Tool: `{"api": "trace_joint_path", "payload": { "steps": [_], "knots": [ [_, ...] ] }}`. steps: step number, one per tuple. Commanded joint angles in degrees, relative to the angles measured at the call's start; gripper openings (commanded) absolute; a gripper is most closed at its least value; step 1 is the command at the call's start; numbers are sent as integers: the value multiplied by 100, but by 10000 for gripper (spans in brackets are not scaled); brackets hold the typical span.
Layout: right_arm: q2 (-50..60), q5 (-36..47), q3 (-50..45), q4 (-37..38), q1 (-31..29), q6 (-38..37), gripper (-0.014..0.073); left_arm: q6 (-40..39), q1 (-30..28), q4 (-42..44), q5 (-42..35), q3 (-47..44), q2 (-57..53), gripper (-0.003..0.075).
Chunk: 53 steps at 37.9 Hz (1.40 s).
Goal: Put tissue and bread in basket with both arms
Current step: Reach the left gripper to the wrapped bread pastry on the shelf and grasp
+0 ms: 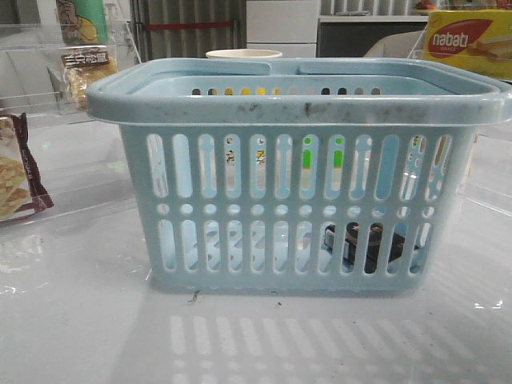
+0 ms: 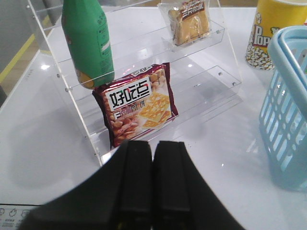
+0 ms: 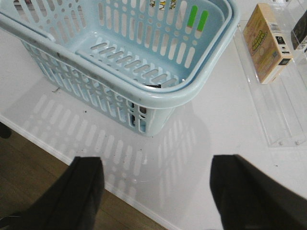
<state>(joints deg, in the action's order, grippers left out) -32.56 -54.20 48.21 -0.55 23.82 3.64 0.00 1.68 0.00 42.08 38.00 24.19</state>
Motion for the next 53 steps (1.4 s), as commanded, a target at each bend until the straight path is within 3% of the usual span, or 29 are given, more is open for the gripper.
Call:
{"api": "trace_joint_path", "payload": {
  "steps": [1,14,16,22,26,35,41,53],
  "knots": [
    [-12,348,139,55,-4,-9,569,0,49,-161,-652,151,94,91],
    [-12,348,139,55,-4,-9,569,358,49,-153,-804,151,170,116],
    [-12,348,139,55,-4,-9,569,563,49,-214,-872,151,259,174],
    [-12,348,139,55,-4,-9,569,876,49,-330,-1018,226,693,502],
    [-12,348,139,55,-4,-9,569,876,140,-473,-1084,393,1152,608],
    [-12,348,139,55,-4,-9,569,888,865,-435,-1910,1123,3052,578],
    [-12,348,139,55,-4,-9,569,888,880,-424,-2353,2009,4699,578],
    [-12,348,139,55,-4,-9,569,710,724,0,-2343,3885,6971,583]
  ]
}}
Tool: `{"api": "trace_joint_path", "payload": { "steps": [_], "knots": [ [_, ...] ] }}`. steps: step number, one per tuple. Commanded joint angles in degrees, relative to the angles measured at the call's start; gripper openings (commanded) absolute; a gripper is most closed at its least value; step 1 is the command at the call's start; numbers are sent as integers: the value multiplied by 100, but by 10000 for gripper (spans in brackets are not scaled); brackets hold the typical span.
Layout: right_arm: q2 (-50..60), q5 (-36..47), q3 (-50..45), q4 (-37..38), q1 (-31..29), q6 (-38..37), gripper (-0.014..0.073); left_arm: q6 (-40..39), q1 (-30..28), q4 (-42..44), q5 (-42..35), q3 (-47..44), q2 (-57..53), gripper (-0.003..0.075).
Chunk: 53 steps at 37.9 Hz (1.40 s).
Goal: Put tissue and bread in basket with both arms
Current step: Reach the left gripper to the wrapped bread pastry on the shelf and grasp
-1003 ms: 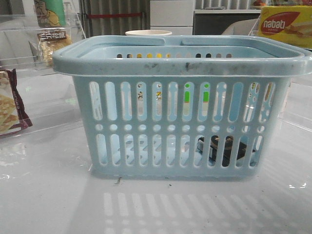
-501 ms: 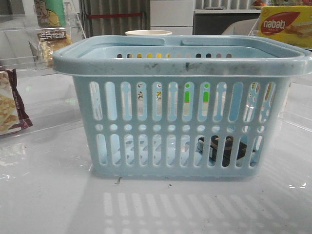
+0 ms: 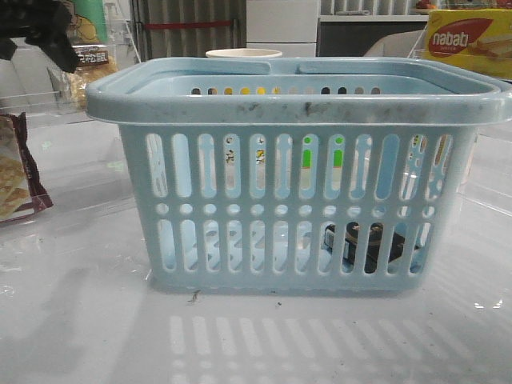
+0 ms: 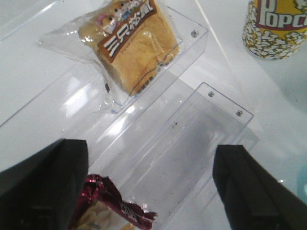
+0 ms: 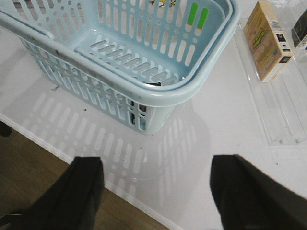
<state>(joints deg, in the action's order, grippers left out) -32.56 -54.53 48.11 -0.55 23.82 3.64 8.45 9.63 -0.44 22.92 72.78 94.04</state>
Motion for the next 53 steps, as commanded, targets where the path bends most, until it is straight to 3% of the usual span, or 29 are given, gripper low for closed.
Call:
{"api": "trace_joint_path", "payload": {
  "steps": [1,10,15,21,29,38,53],
  "knots": [
    [-12,381,148,55,-4,-9,569,-220,-120,44,-437,541,96,583],
    [-12,381,148,55,-4,-9,569,-374,-251,-33,-745,1388,978,582],
    [-12,381,148,55,-4,-9,569,-374,-251,-523,-1337,1540,1332,582],
    [-12,381,148,55,-4,-9,569,-374,-251,-523,-1687,1549,1519,573],
    [-12,381,148,55,-4,-9,569,-374,-251,-523,-1808,1549,1519,283],
    [-12,381,148,55,-4,-9,569,-374,-251,-523,-1797,1549,1519,118],
    [-12,381,148,55,-4,-9,569,-374,-251,-523,-810,1549,563,90]
  ]
}}
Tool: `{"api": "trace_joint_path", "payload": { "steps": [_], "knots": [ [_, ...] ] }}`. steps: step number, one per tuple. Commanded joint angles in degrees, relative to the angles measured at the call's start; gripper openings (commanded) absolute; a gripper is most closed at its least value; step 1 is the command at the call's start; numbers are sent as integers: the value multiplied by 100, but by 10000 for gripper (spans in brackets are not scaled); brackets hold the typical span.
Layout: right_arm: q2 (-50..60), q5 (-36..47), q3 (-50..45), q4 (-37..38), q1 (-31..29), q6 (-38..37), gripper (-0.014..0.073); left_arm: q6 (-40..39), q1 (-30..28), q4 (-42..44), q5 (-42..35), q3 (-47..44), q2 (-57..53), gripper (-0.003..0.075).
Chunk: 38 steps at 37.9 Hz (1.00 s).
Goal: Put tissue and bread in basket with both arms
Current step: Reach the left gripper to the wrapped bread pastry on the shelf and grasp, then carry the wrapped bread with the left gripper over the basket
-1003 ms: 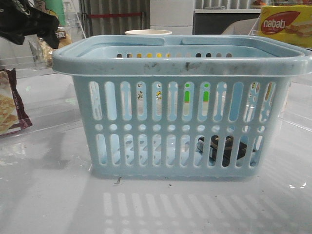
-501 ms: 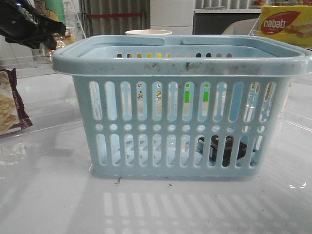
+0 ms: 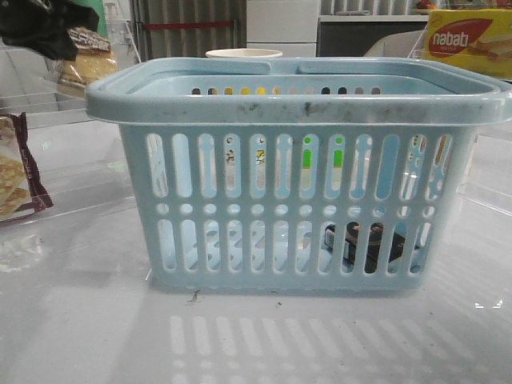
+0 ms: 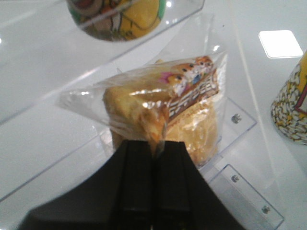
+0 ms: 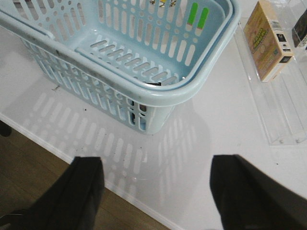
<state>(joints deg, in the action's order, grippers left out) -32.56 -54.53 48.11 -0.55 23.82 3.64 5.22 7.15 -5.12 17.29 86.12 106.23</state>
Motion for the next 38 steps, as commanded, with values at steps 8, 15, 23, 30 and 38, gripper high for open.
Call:
{"api": "trace_joint_path", "payload": {
  "steps": [8,15,23,30,38],
  "knots": [
    [-12,381,148,55,-4,-9,569,-39,7,-55,362,215,-1408,90],
    [-12,381,148,55,-4,-9,569,39,167,-42,1043,215,-2036,90],
    [-12,381,148,55,-4,-9,569,313,771,-42,1681,215,-2561,90],
    [-12,381,148,55,-4,-9,569,410,1688,-42,1915,215,-2620,90],
    [-12,381,148,55,-4,-9,569,410,2560,-42,2012,204,-2301,90]
  ]
}}
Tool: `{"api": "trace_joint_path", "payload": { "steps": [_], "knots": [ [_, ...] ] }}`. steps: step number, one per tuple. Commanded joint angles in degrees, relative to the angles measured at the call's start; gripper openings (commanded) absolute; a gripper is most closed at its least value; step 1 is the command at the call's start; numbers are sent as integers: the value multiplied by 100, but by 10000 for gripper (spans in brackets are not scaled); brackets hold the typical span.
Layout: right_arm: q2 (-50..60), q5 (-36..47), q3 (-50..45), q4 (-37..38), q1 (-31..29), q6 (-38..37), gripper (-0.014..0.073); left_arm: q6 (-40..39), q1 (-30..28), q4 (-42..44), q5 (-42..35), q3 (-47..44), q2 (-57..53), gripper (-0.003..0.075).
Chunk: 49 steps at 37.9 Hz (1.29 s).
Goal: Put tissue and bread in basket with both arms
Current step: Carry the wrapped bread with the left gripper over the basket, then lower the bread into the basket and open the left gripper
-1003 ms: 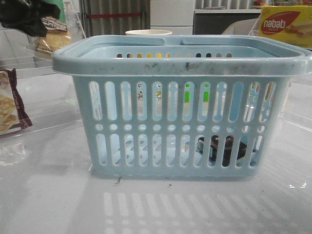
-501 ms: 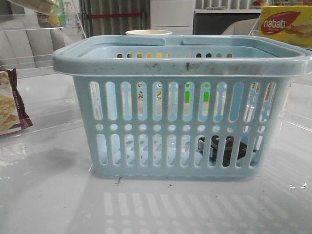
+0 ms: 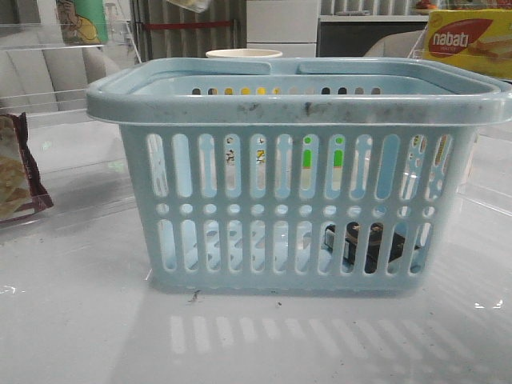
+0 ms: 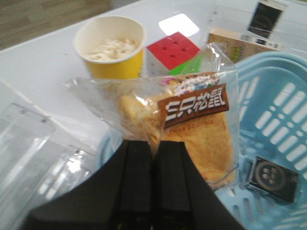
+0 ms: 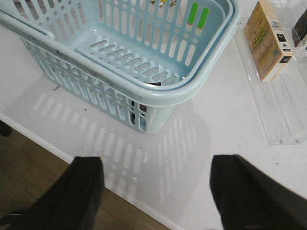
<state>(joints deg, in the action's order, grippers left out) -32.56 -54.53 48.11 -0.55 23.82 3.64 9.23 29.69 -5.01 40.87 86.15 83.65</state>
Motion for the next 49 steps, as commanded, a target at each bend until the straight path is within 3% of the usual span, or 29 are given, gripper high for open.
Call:
{"api": "trace_joint_path", "payload": {
  "steps": [1,16,25,28,41,49],
  "knots": [
    [-12,381,148,55,-4,-9,569,8,374,-53,-320,201,23,90],
    [-12,381,148,55,-4,-9,569,8,770,-53,-324,201,1096,108],
    [-12,381,148,55,-4,-9,569,8,770,-53,-363,201,1316,365],
    [-12,381,148,55,-4,-9,569,8,770,-53,-373,201,1287,418],
    [-12,381,148,55,-4,-9,569,8,770,-39,-4,128,-11,422],
    [-12,381,148,55,-4,-9,569,8,770,-76,34,-794,-1357,422]
  ]
}}
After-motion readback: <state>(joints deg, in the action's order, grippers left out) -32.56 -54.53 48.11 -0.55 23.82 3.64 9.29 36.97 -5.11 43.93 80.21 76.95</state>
